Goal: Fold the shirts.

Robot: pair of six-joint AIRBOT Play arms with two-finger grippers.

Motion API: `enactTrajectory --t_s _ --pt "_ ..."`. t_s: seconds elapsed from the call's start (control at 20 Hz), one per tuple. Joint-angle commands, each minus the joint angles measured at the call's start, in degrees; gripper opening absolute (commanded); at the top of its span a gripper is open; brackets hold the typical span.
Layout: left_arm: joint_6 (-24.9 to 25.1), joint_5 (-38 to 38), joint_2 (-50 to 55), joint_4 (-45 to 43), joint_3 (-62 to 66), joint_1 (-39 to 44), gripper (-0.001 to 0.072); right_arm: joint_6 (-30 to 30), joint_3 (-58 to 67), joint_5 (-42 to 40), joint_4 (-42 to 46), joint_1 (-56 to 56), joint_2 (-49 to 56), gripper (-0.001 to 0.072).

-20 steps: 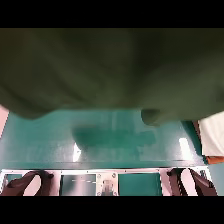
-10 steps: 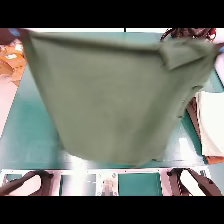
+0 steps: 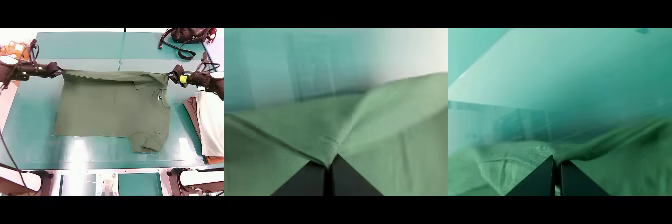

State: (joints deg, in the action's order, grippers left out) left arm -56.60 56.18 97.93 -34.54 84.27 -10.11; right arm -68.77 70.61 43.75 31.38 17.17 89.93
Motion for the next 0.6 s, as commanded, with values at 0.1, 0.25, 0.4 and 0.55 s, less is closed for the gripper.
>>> enactTrajectory --t_s 0.1,0.25,0.4,0.55 --pt "0.07 -6.8 3.08 -1.99 0.0 1.64 0.0025 0.42 9.77 6.45 1.2 0.79 6.93 0.0019" --pt "-0.09 -1.9 3.08 -5.44 0.02 0.81 0.0025 -0.07 10.51 16.85 7.06 3.3 6.4 0.0018" --pt "-0.9 5.07 3.08 -12.04 1.11 0.35 0.0025 -2.78 9.16 23.85 16.11 4.79 4.04 0.0017" --pt "-3.17 9.68 3.17 -18.49 1.18 0.37 0.0025 -3.21 4.07 24.74 21.88 4.7 1.22 0.0018"
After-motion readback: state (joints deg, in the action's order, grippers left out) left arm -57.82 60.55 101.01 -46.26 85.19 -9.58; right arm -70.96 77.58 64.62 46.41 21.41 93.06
